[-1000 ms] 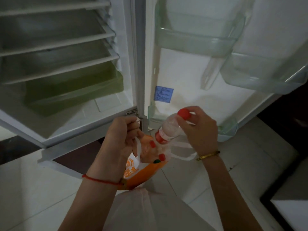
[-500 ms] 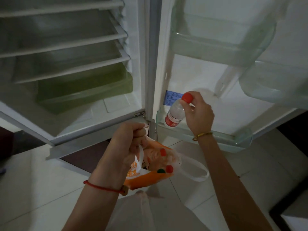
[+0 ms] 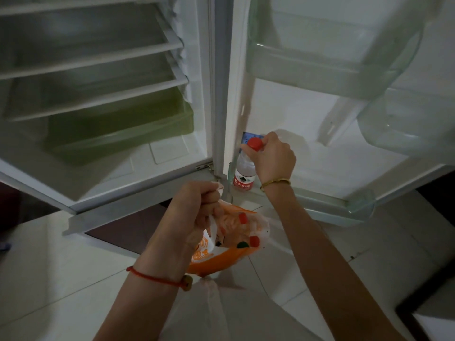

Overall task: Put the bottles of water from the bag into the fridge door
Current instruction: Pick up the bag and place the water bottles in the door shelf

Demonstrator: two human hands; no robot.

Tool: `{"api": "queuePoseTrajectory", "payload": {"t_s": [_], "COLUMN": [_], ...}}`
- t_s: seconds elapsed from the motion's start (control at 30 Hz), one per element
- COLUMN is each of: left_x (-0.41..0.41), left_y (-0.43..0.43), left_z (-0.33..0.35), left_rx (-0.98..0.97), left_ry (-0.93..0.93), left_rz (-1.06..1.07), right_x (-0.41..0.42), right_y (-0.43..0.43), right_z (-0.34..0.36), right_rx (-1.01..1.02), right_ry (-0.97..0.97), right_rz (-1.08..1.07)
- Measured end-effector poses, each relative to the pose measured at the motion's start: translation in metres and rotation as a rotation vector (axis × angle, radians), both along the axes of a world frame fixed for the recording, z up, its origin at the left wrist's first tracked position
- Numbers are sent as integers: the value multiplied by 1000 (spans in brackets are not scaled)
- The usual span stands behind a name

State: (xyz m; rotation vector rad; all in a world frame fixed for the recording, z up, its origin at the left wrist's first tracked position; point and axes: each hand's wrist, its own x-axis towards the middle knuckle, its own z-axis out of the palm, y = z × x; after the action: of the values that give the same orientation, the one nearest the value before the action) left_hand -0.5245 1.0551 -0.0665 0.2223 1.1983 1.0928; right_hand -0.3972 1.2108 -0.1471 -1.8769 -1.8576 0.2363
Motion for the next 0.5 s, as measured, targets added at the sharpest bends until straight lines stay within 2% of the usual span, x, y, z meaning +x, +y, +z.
{"api": "queuePoseTrajectory", "payload": {"t_s": [0.13, 0.27, 0.3, 0.33, 0.4, 0.5], "left_x": [1, 3, 3, 3, 3, 4], "left_y": [3, 4, 4, 4, 4, 2], "left_z": [1, 6, 7, 8, 10, 14], "left_rx": [-12, -3, -2, 2, 16, 29], "left_ry": [-7, 19, 24, 32, 50, 70], "left_rz": [2, 20, 20, 15, -1, -24], "right_x": [2, 16, 21, 27, 40, 47], "right_y": [-4, -28, -36, -44, -60, -80], "right_z": [3, -11, -21, -34, -65, -108], "right_rx": [-23, 167, 159, 84, -235, -720], "right_ry": [-4, 217, 254, 281, 280, 135], "right_rz": [34, 9, -10, -18, -22, -21]}}
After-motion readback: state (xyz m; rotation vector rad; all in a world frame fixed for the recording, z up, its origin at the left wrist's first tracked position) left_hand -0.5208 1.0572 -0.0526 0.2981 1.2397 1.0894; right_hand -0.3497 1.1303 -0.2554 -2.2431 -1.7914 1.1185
